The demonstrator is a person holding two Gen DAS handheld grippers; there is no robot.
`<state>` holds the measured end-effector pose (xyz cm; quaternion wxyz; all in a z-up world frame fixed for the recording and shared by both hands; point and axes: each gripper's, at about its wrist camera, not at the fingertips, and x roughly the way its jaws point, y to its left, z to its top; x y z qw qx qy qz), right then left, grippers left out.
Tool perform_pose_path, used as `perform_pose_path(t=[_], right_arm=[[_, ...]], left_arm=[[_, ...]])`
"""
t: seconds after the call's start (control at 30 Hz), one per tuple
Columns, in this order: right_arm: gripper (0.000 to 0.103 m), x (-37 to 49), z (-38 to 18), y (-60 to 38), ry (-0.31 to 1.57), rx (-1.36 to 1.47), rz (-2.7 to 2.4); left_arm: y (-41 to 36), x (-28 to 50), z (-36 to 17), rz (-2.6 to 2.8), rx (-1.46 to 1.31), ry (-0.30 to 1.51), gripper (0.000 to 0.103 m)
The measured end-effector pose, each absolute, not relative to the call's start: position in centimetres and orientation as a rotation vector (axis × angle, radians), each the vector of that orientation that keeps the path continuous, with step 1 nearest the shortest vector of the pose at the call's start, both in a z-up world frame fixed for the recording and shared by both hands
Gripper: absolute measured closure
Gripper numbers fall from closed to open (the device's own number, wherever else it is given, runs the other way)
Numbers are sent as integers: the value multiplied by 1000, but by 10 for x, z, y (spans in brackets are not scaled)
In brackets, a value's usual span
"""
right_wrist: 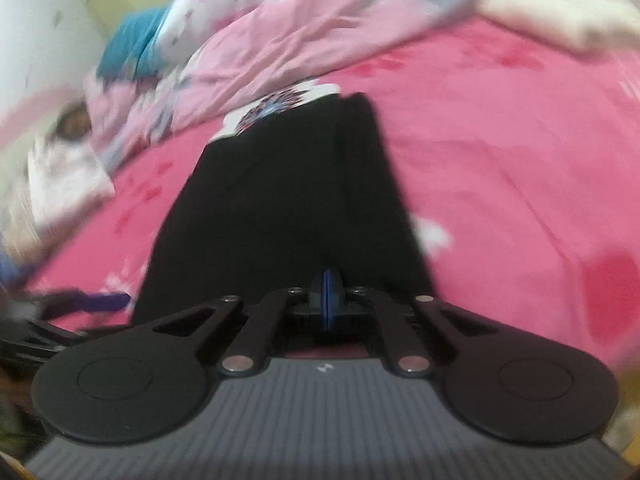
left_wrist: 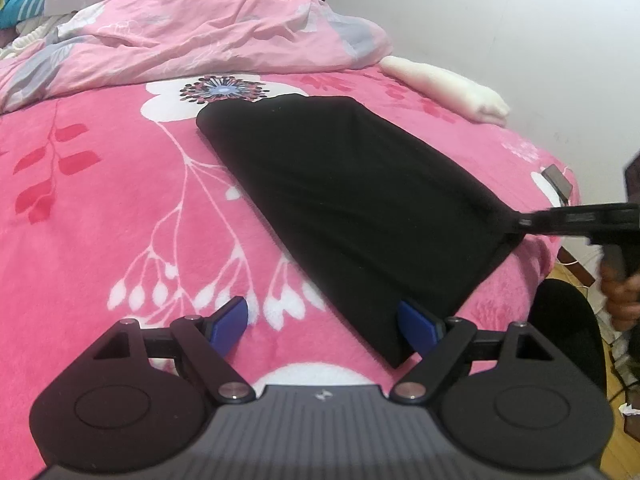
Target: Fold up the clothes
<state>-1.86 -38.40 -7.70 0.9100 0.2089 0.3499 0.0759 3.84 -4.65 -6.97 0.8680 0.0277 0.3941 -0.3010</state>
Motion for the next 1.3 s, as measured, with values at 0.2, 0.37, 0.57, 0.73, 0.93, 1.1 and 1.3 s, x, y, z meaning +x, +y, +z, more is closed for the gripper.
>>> perform_pose_path(t=[0.2, 0.37, 0.57, 0.73, 0.93, 1.1, 1.3], right_arm=[[99, -22, -45, -381, 651, 446, 194], [99, 34, -61, -344, 671, 439, 295], [103, -1, -77, -369, 742, 465, 228], [99, -22, -56, -366, 682, 471, 282], [99, 6, -73, -302, 711, 425, 485], [100, -19, -89, -288, 801, 425, 539], [99, 7, -78, -280, 725, 412, 529]], left_arm=[[-41, 39, -70, -642, 44, 820, 19], [-31, 35, -57, -569, 75, 777, 20], [-23, 34, -42, -548, 114, 676, 27], [-32, 36, -42, -576, 124, 651, 46], [-35, 31, -45, -614, 76, 681, 63], [-22, 28, -50, -611, 46, 706, 74], [-5, 36, -53, -579, -57, 741, 75]])
